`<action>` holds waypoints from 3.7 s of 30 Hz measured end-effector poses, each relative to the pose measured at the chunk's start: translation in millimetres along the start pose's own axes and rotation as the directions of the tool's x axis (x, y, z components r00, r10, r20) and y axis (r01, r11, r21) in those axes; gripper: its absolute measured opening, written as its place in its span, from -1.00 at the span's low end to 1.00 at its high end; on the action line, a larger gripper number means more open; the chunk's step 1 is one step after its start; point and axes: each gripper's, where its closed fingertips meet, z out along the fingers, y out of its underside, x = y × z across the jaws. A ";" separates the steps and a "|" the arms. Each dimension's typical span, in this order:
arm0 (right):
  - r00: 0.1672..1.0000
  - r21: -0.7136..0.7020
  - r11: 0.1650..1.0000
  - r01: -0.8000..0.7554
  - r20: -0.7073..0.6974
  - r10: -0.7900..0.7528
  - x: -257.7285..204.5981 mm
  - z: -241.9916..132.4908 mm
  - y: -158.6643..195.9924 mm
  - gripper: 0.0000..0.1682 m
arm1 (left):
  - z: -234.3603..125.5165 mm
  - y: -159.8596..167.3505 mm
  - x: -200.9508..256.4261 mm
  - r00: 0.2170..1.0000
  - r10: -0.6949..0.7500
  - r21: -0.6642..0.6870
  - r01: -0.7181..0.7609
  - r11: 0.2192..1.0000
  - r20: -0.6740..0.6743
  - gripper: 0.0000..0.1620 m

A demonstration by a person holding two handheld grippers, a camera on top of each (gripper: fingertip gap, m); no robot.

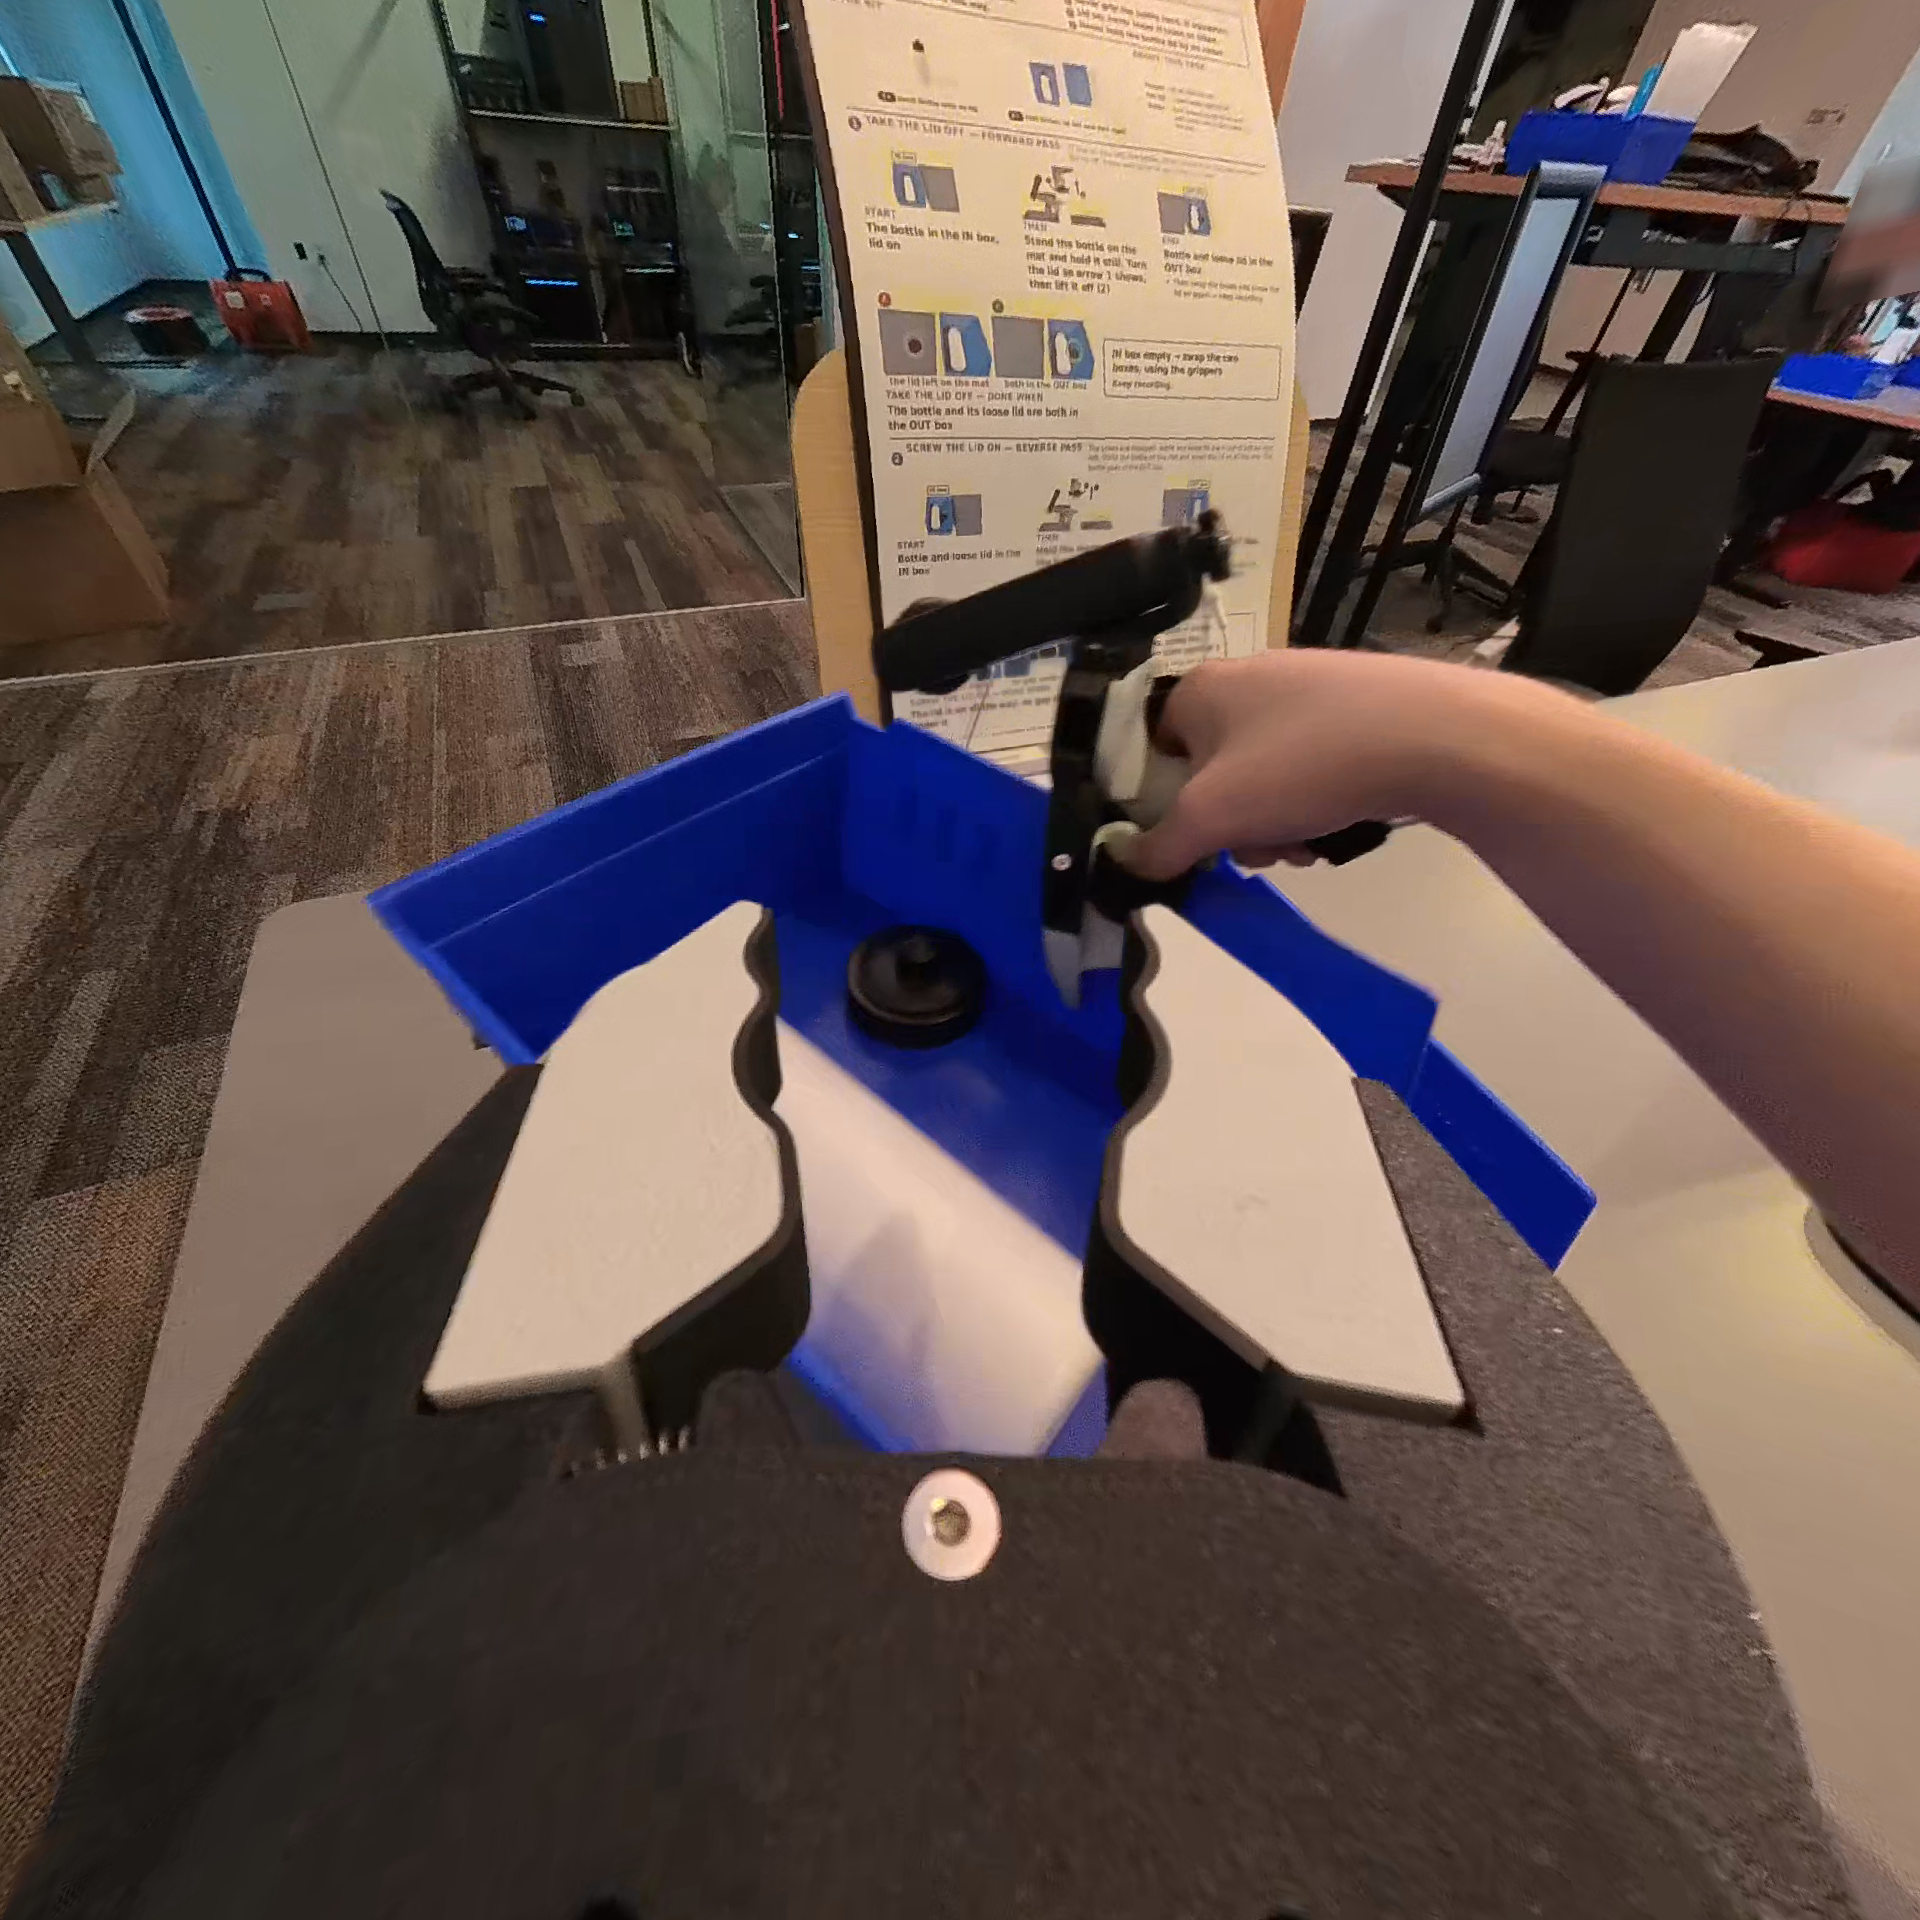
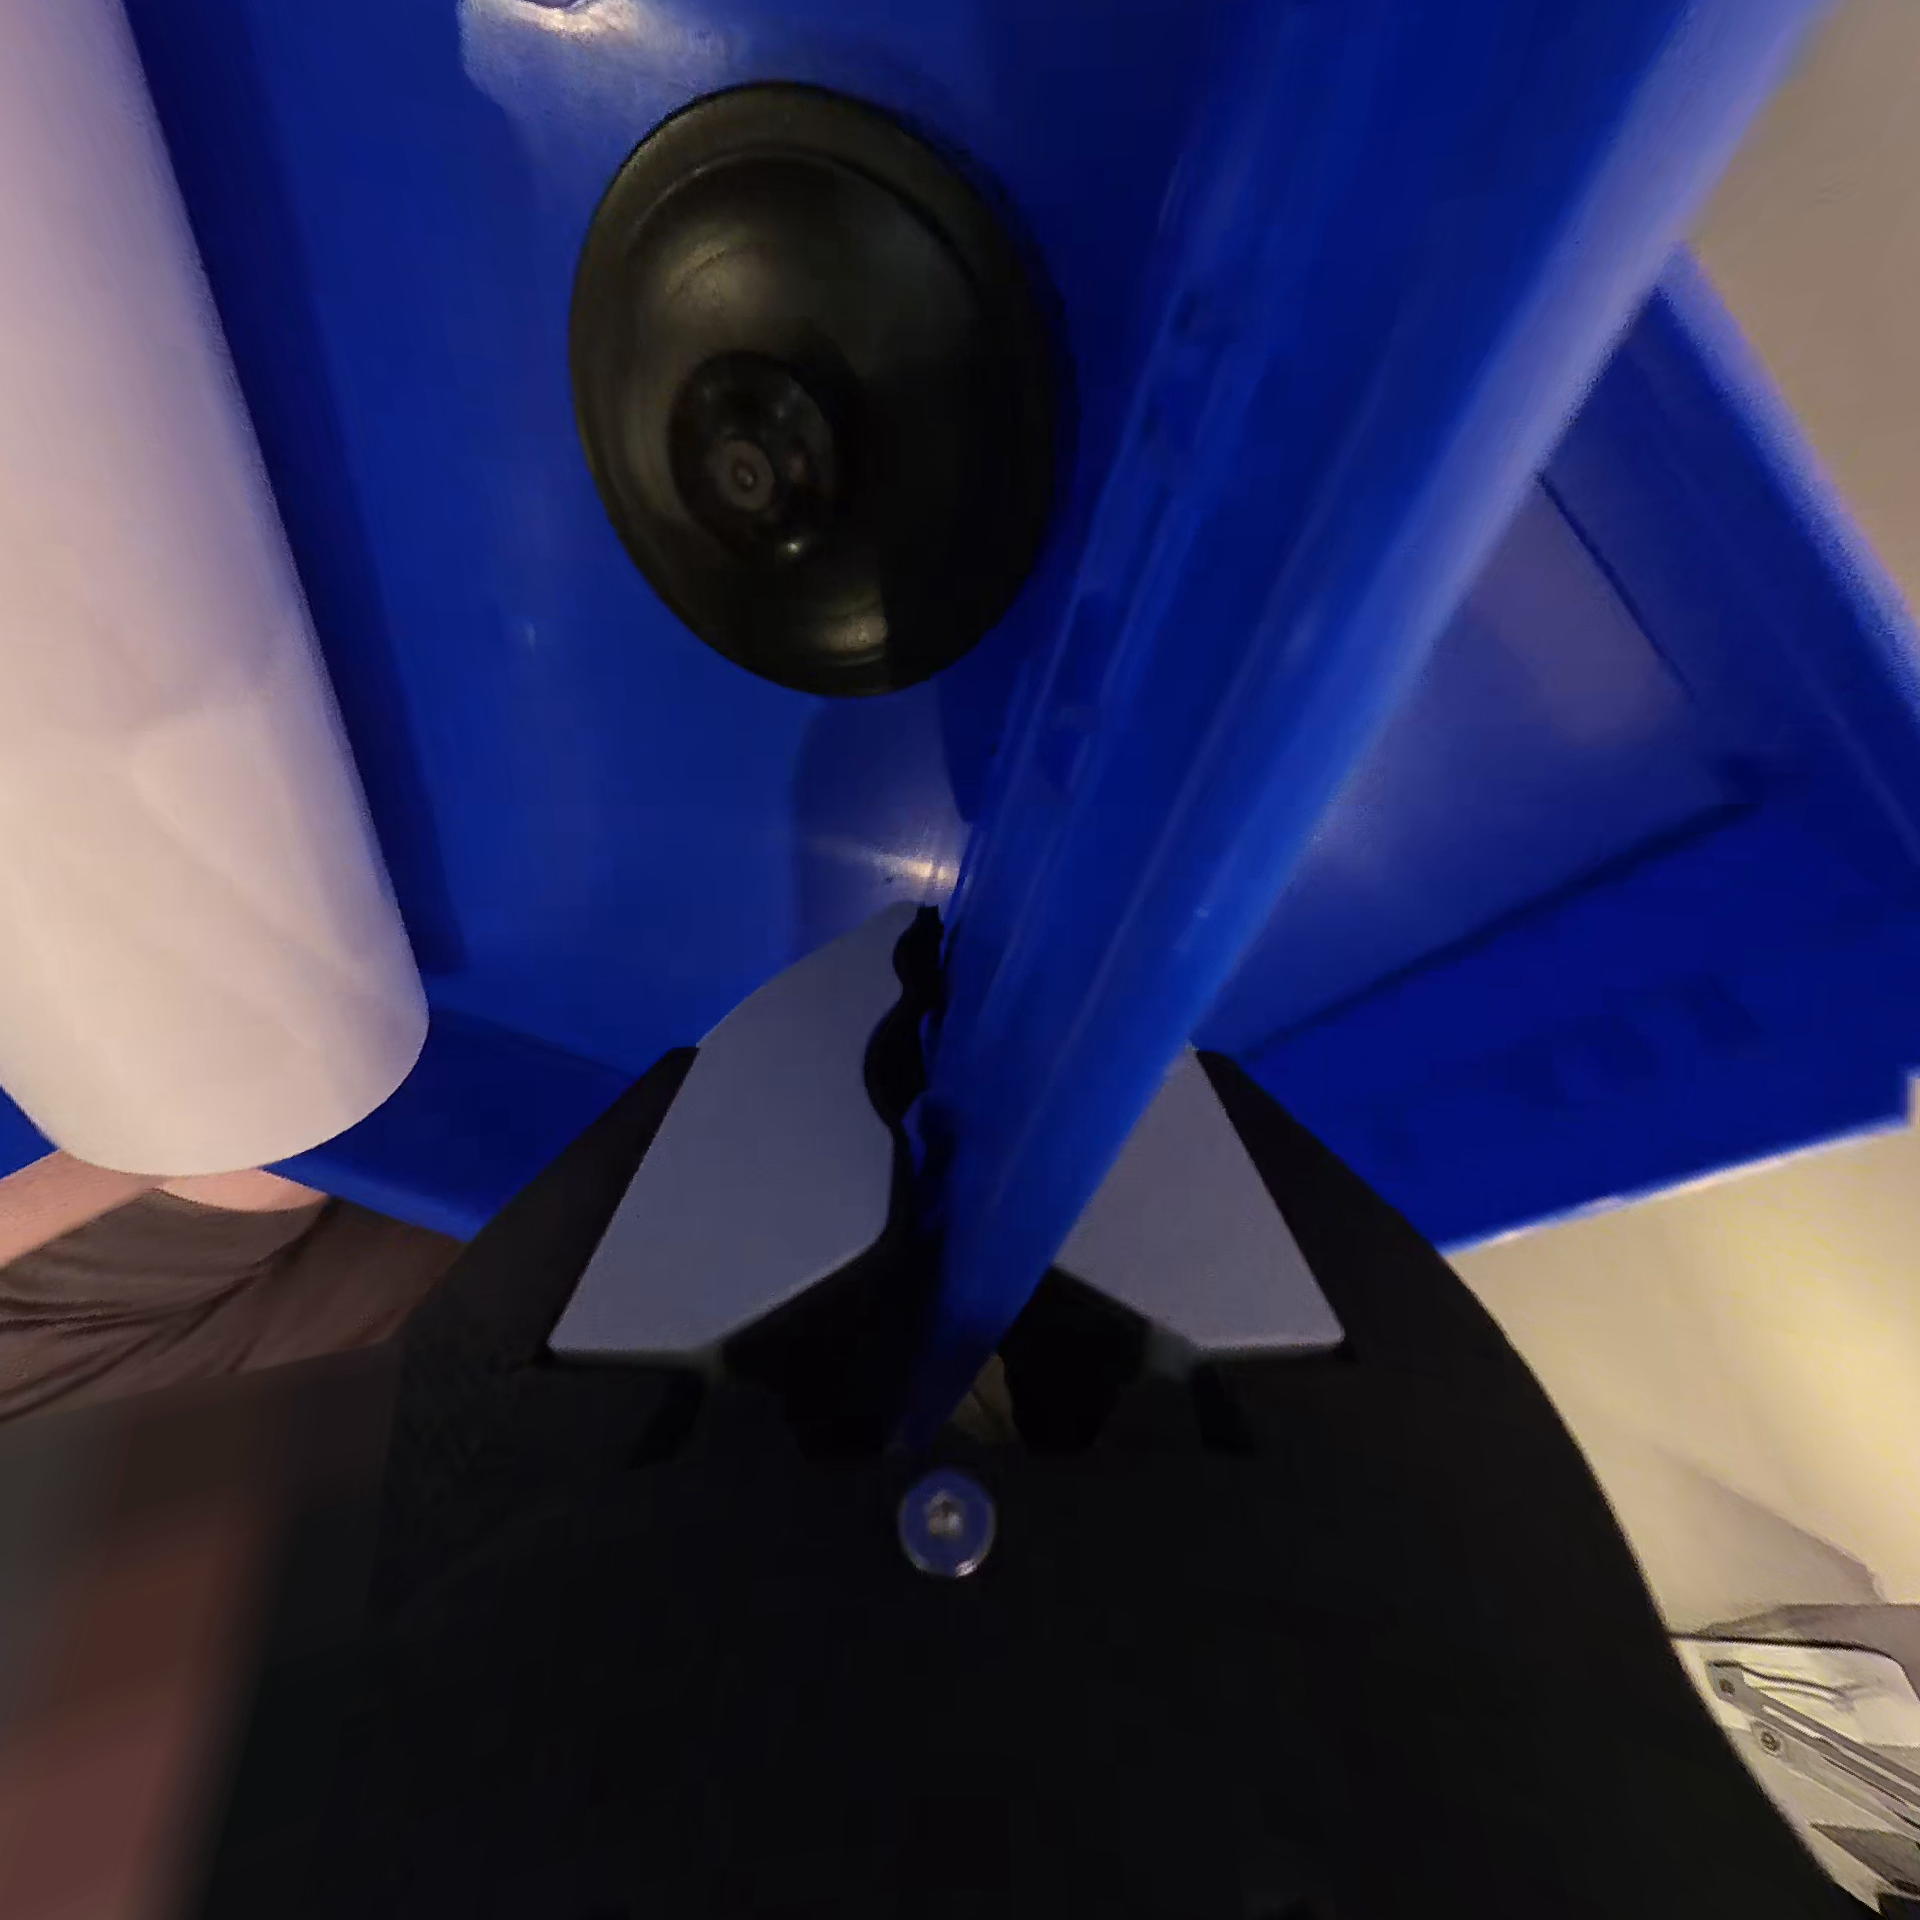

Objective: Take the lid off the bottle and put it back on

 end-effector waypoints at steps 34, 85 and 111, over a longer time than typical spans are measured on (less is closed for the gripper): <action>0.999 0.174 0.984 -0.035 0.038 0.029 -40.6 95.7 -66.8 -0.79 | 6.8 20.9 -21.0 0.999 -0.026 -0.110 0.028 0.994 0.018 -0.18; 0.799 0.369 0.767 -0.525 -0.097 0.594 428.8 41.4 363.2 -0.90 | 52.2 63.8 -13.8 0.978 0.153 -0.389 -0.087 0.917 0.143 -0.07; 0.776 0.873 0.471 -0.122 -0.212 0.594 410.5 -83.2 373.3 -0.47 | -9.9 200.7 -186.5 0.814 -0.041 -0.645 0.488 0.588 0.579 -0.18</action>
